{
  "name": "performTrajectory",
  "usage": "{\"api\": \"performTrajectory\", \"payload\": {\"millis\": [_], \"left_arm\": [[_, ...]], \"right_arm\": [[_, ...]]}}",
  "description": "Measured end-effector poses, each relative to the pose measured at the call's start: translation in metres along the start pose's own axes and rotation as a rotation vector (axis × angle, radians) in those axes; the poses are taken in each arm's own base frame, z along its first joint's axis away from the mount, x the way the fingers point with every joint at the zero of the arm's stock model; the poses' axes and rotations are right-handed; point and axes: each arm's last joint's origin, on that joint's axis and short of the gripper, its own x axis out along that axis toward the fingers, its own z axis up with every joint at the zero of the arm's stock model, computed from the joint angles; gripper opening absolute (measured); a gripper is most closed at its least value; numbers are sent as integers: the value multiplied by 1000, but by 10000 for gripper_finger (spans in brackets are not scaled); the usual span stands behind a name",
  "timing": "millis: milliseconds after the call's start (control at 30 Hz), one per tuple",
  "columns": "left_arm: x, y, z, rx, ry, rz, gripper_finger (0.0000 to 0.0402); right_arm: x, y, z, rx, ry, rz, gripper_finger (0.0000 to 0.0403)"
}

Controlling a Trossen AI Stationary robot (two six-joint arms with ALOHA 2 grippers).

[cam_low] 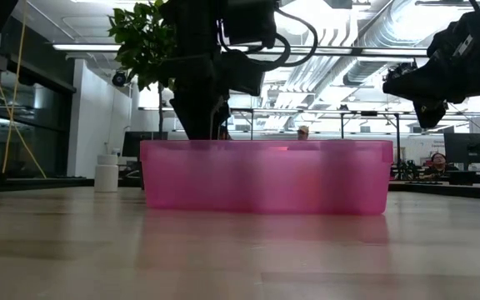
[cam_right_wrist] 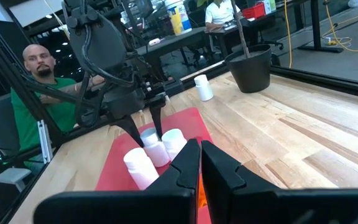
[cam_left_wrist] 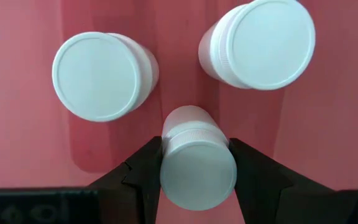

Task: Pick and place pill bottles into a basket
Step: Put the bottom white medicine bottle into the bin, then put the white medicine bottle into the bin

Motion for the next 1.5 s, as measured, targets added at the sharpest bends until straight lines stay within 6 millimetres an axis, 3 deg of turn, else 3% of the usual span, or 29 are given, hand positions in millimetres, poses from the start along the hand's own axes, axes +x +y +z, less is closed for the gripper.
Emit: {"api": "performTrajectory", "payload": {"millis": [133,600,933,1233,1500], "left_arm": [[0,0,0,3,1,0,204],[5,0,-4,6,41,8,305],[1,0,-11,5,108,7,308],[-28,1,-6,7,53,76,287],[-78,1,1,-33,-8,82,273]], "right_arm": [[0,0,0,0,0,0,7],[0,0,0,0,0,0,7],[0,0,0,0,-6,-13,7],[0,0,0,1,-6,-13,7],[0,0,0,11,-6,-12,7]]}}
